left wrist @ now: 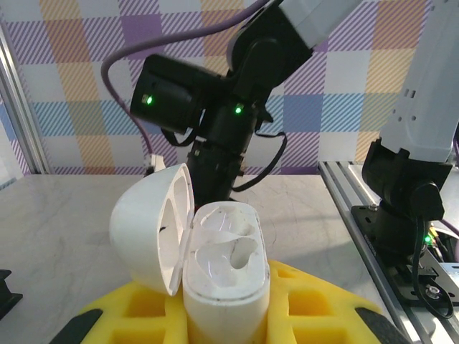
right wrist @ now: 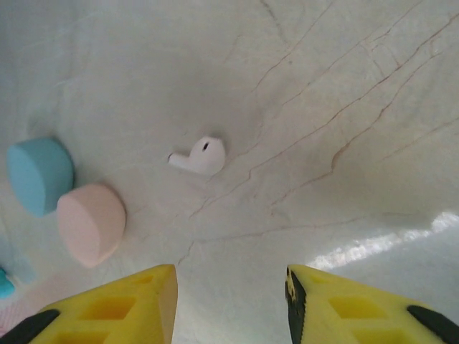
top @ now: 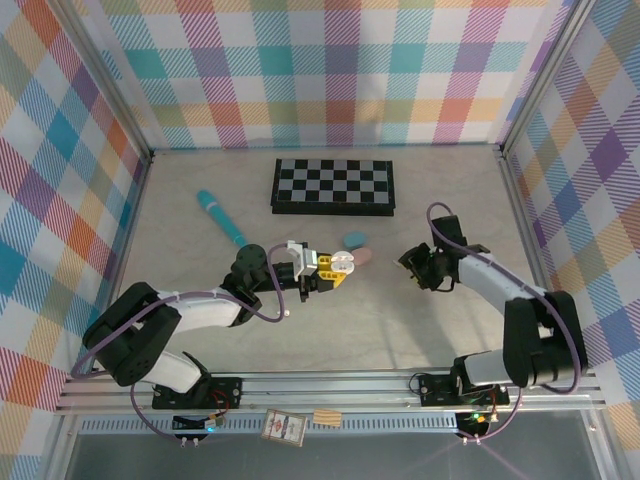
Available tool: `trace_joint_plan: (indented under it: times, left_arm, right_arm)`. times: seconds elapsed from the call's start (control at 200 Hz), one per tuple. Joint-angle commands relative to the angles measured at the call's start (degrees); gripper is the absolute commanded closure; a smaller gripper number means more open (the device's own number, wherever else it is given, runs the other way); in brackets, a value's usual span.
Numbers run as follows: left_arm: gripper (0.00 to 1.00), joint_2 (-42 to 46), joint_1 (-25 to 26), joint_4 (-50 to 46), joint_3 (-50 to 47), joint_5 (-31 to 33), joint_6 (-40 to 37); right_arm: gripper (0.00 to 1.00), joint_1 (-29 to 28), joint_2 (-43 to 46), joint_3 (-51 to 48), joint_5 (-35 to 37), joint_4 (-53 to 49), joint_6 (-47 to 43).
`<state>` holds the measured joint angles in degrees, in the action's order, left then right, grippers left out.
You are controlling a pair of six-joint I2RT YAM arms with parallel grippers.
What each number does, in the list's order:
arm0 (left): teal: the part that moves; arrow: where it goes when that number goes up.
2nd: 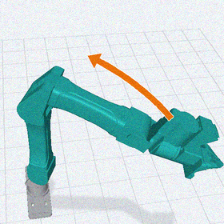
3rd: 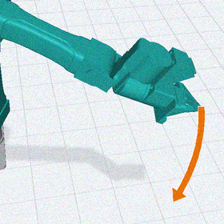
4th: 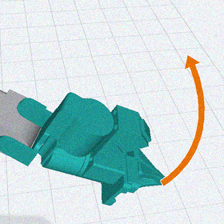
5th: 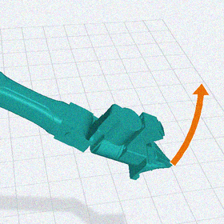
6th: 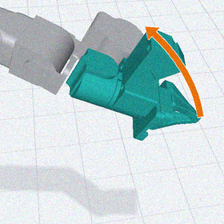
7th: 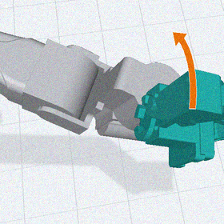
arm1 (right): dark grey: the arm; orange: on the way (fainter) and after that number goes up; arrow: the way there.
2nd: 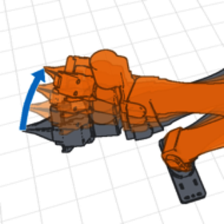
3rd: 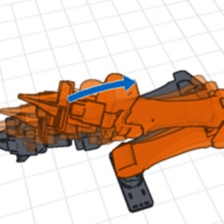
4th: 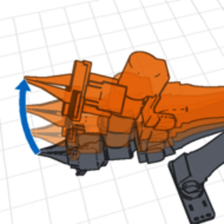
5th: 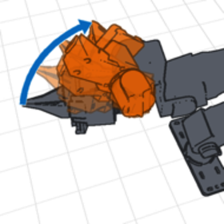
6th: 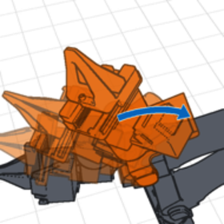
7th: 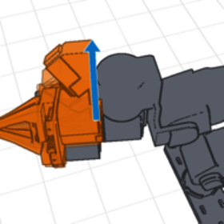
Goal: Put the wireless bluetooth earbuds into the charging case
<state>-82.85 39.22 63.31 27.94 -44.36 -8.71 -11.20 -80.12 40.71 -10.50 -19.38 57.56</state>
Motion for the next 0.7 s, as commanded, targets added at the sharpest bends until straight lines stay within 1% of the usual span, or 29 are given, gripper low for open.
trace_joint_plan:
  times: [0.0, 0.115, 0.21, 0.525, 0.695]
  left_arm:
    - [0.99, 1.7, -0.3, -0.2, -0.4, -0.5, -2.0]
    - [0.99, 1.8, -0.3, -0.3, -0.5, -0.5, -1.8]
    - [0.99, 1.7, -0.3, -0.2, -0.5, -0.5, -1.5]
    - [0.99, 2.2, -0.3, -0.3, -0.8, -0.4, -1.2]
    - [0.99, 2.3, -0.3, -0.5, -1.0, -0.2, -1.2]
  right_arm:
    - [0.58, 0.3, -2.3, 1.0, -0.3, 4.5, 6.2]
    - [0.62, 0.2, -4.2, 2.3, 2.1, 4.1, 6.9]
    - [0.64, 0.2, -6.4, 4.2, 1.6, 3.9, 6.0]
    - [0.65, 0.2, -11.5, 6.4, 0.3, 4.2, 7.1]
    - [0.69, 0.2, -14.0, 7.8, 0.3, 3.8, 6.2]
